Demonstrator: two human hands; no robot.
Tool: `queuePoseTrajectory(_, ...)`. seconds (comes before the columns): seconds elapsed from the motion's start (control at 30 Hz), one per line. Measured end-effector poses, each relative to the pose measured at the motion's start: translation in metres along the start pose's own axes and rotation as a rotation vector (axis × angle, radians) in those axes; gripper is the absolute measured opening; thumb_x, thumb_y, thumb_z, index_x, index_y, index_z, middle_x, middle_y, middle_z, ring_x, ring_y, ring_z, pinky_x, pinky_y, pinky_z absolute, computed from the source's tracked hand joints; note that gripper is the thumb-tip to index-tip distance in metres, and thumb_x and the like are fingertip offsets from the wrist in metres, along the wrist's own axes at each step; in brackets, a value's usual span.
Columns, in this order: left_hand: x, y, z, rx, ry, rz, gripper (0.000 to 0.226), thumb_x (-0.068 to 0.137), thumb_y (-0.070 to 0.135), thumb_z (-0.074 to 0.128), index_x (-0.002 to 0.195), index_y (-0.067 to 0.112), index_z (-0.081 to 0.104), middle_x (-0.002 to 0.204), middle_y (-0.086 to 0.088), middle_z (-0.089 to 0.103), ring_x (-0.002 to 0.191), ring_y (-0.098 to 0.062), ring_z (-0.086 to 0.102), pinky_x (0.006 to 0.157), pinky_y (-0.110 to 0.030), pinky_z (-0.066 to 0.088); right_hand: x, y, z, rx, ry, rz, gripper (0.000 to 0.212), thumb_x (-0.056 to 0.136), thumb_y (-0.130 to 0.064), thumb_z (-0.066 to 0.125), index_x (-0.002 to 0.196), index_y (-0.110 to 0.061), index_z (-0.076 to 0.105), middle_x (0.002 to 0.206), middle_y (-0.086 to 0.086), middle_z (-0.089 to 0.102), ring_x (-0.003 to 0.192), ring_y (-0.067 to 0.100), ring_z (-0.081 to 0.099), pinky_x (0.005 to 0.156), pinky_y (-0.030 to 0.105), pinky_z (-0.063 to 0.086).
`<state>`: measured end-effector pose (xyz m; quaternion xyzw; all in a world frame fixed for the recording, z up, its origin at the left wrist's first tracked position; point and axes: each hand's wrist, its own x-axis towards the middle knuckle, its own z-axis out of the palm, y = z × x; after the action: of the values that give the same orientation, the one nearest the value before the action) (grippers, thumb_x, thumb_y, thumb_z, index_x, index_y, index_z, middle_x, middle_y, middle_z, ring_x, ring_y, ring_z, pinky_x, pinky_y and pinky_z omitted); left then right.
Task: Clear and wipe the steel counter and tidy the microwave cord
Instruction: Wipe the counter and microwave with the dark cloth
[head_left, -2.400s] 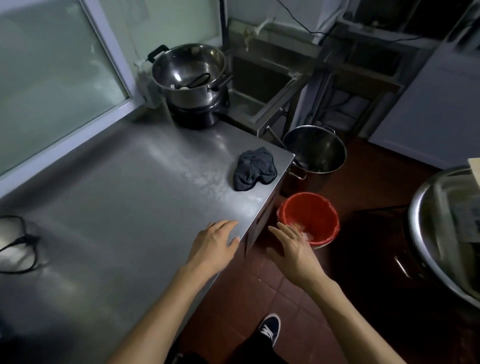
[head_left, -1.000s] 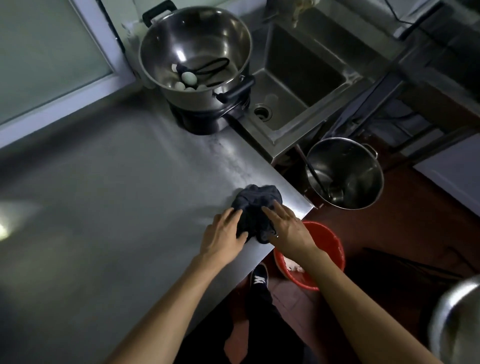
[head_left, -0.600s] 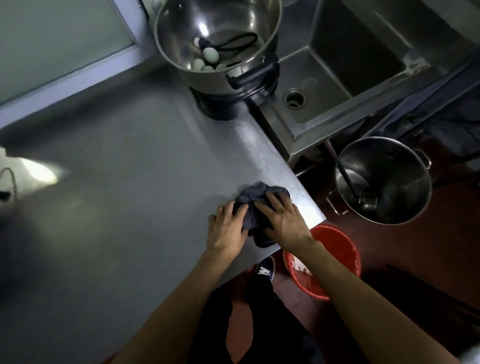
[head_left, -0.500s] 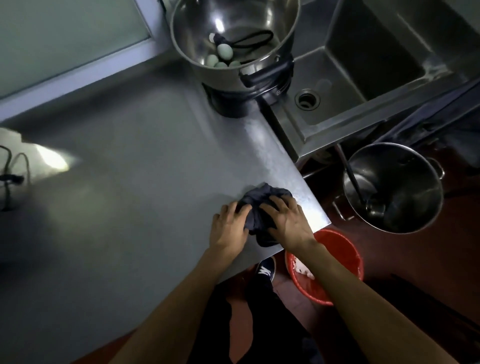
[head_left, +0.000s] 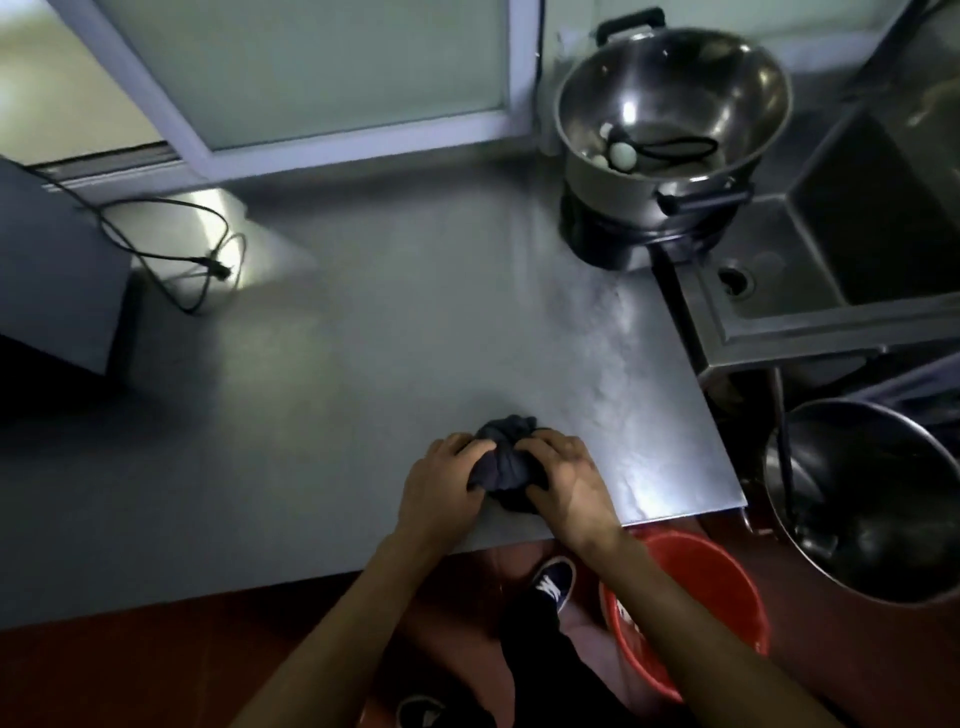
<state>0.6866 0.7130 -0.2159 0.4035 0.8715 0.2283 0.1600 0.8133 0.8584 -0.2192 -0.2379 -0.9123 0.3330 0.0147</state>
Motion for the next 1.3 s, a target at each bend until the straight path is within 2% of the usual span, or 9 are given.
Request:
queuePoseTrajectory(0.2, -0.086, -0.066, -0.061, -0.053, 0.167, -0.106, 0.04, 0.088, 0.018, 0.062, 0.128, 0.023, 0.061, 0.12, -0.002, 0.061, 0.101, -0.026, 0.057, 0.078, -0.043, 0.052, -0.013, -0.102, 0.038, -0.057, -0.054, -0.198, 0.059, 0.073, -0.015, 0.063, 0.131, -0.016, 0.059, 0.135, 0.006, 0.054, 0.119, 0.031, 0.047, 0.103, 0.043, 0.044)
queuePoseTrajectory(0.33, -0.151, -0.105, -0.098, -0.061, 0.279, -0.159, 0.038, 0.091, 0.021, 0.06, 0.128, 0.029, 0.059, 0.118, 0.006, 0.061, 0.099, -0.02, 0.056, 0.078, -0.041, 0.052, -0.031, -0.172, 0.066, -0.053, -0.069, -0.325, 0.06, 0.07, -0.016, 0.056, 0.13, -0.013, 0.061, 0.133, 0.009, 0.056, 0.117, 0.033, 0.05, 0.102, 0.044, 0.045)
queuePoseTrajectory(0.5, -0.226, -0.141, -0.145, -0.064, 0.4, -0.208, 0.042, 0.088, 0.02, 0.061, 0.129, 0.026, 0.06, 0.122, 0.003, 0.061, 0.105, -0.02, 0.056, 0.084, -0.039, 0.051, -0.053, -0.246, 0.1, -0.031, -0.08, -0.459, 0.058, 0.072, -0.013, 0.062, 0.129, -0.013, 0.061, 0.133, 0.008, 0.057, 0.116, 0.032, 0.051, 0.099, 0.041, 0.045)
queuePoseTrajectory(0.73, -0.302, -0.175, -0.197, -0.008, 0.543, -0.301, 0.044, 0.084, 0.012, 0.064, 0.126, 0.025, 0.063, 0.127, 0.006, 0.062, 0.111, -0.02, 0.056, 0.084, -0.039, 0.054, -0.071, -0.327, 0.139, -0.021, -0.114, -0.62, 0.055, 0.074, -0.014, 0.063, 0.129, -0.012, 0.061, 0.133, 0.012, 0.058, 0.117, 0.037, 0.054, 0.1, 0.049, 0.048)
queuePoseTrajectory(0.87, -0.323, -0.197, -0.216, -0.011, 0.602, -0.386, 0.053, 0.079, 0.011, 0.067, 0.13, 0.026, 0.061, 0.131, 0.006, 0.059, 0.116, -0.018, 0.055, 0.09, -0.035, 0.054, -0.064, -0.362, 0.157, -0.044, -0.137, -0.712, 0.054, 0.074, -0.015, 0.064, 0.128, -0.013, 0.063, 0.131, 0.011, 0.06, 0.115, 0.037, 0.057, 0.096, 0.046, 0.048)
queuePoseTrajectory(1.0, -0.329, -0.222, -0.236, -0.005, 0.647, -0.439, 0.058, 0.076, 0.013, 0.071, 0.132, 0.027, 0.061, 0.133, 0.007, 0.058, 0.12, -0.016, 0.053, 0.096, -0.03, 0.048, -0.041, -0.391, 0.175, -0.002, -0.185, -0.762, 0.053, 0.081, -0.01, 0.067, 0.133, -0.018, 0.06, 0.137, 0.004, 0.056, 0.121, 0.028, 0.05, 0.102, 0.038, 0.043)
queuePoseTrajectory(1.13, -0.319, -0.252, -0.259, 0.006, 0.657, -0.481, 0.058, 0.077, 0.014, 0.072, 0.133, 0.026, 0.061, 0.132, 0.006, 0.059, 0.119, -0.015, 0.052, 0.095, -0.024, 0.044, -0.008, -0.419, 0.197, 0.042, -0.201, -0.791, 0.057, 0.078, -0.003, 0.069, 0.132, -0.017, 0.061, 0.135, 0.004, 0.056, 0.119, 0.027, 0.05, 0.1, 0.04, 0.047)
queuePoseTrajectory(1.3, -0.293, -0.29, -0.292, 0.044, 0.632, -0.484, 0.049, 0.084, 0.019, 0.068, 0.132, 0.025, 0.061, 0.13, 0.005, 0.06, 0.116, -0.016, 0.054, 0.092, -0.034, 0.053, 0.042, -0.447, 0.213, 0.064, -0.205, -0.83, 0.057, 0.076, -0.006, 0.067, 0.132, -0.017, 0.06, 0.136, 0.004, 0.055, 0.119, 0.026, 0.049, 0.101, 0.039, 0.045)
